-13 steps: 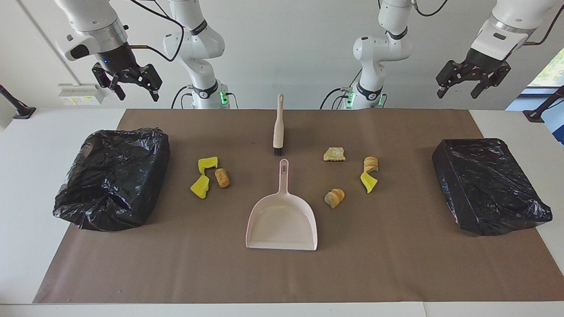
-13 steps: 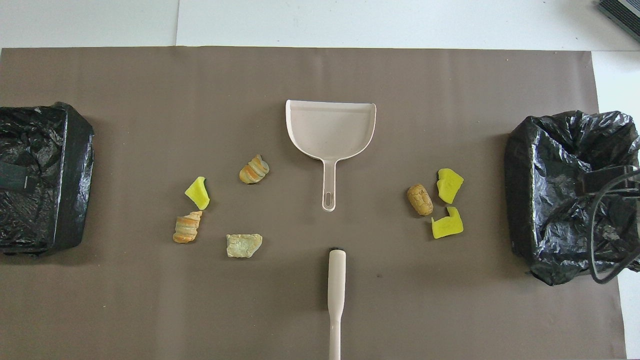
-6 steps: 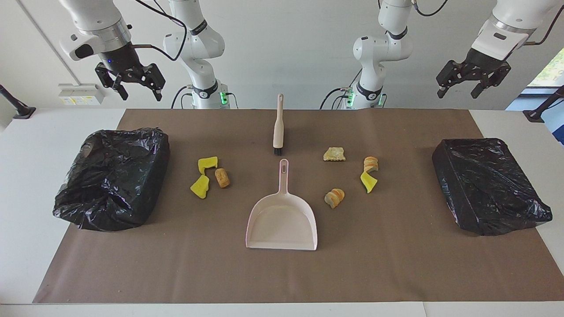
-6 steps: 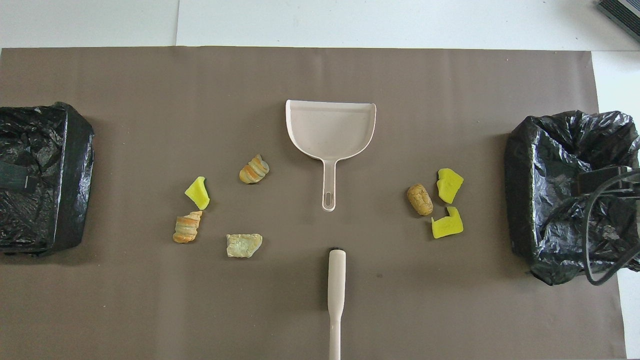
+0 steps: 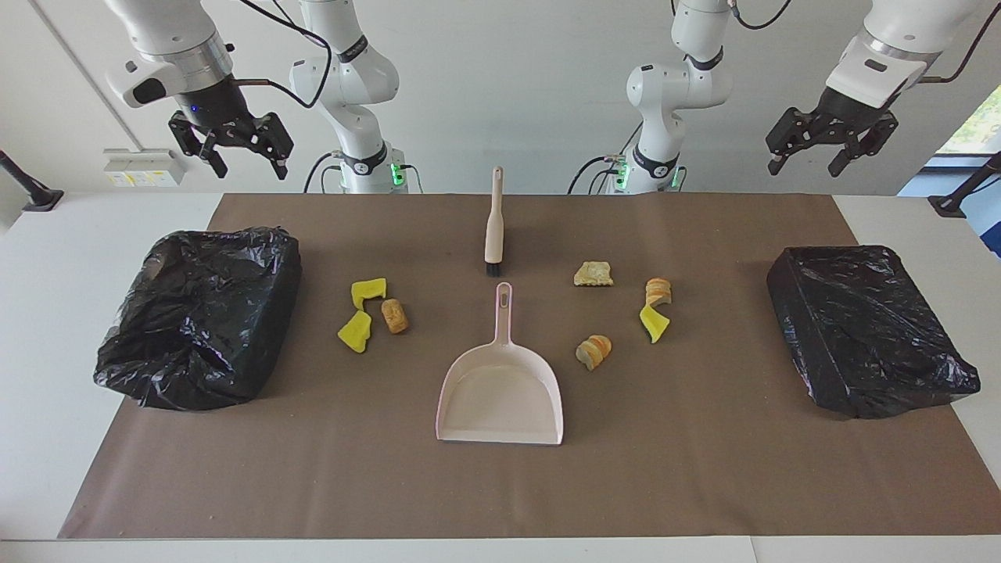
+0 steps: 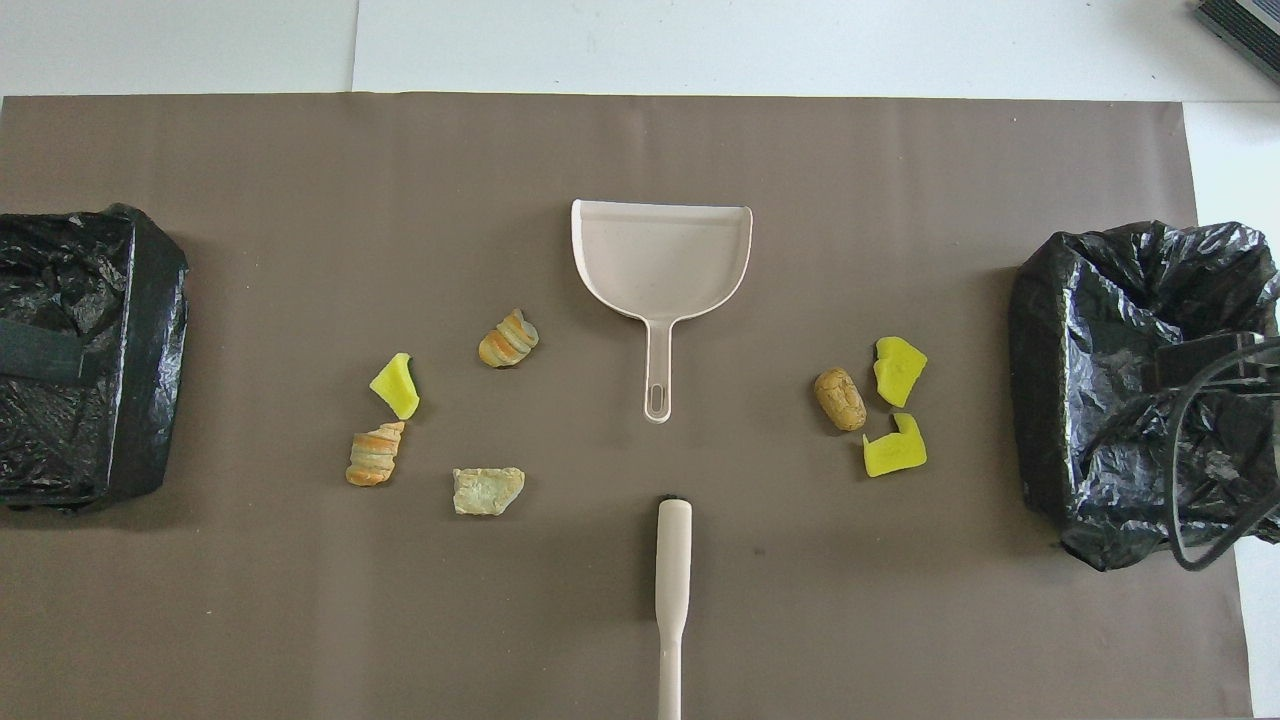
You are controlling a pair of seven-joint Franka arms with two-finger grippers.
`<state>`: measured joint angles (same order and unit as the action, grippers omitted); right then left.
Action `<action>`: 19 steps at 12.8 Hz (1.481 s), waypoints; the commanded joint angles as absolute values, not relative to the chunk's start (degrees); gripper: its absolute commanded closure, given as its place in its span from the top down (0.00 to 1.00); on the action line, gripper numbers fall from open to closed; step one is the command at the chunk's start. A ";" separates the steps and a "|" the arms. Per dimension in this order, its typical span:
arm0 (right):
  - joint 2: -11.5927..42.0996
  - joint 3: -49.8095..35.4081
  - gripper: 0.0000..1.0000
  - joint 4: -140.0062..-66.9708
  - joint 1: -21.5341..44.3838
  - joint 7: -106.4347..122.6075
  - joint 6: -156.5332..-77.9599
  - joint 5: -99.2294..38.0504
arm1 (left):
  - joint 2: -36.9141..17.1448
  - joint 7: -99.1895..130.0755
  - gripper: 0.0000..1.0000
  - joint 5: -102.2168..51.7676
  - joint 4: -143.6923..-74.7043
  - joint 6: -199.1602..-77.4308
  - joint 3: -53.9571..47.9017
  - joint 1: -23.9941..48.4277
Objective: Sweep and dump trash in bin
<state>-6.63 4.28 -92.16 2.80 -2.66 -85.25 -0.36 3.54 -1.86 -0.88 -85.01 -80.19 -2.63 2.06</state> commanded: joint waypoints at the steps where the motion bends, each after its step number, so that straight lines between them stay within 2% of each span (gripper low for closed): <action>1: -7.65 4.22 1.00 -92.99 2.46 -1.32 -84.73 -0.53 | 6.94 -1.14 1.00 -1.23 -91.13 -84.11 -2.55 7.02; 4: -7.65 4.13 1.00 -92.99 2.46 -1.23 -84.73 -0.53 | 8.61 -0.88 1.00 -1.23 -93.86 -85.16 -2.64 9.74; 10: -7.65 4.22 1.00 -93.08 2.46 -1.23 -84.73 -0.53 | 9.32 7.54 1.00 -1.49 -101.32 -90.78 -2.64 21.51; 16: -7.65 4.22 1.00 -92.99 2.46 -1.23 -84.73 -0.53 | 11.78 22.30 1.00 -2.11 -115.99 -103.51 -2.72 36.62; 19: -7.65 4.22 1.00 -92.99 2.46 -1.23 -84.73 -0.53 | 10.90 30.82 1.00 -2.11 -123.37 -113.08 -2.72 44.19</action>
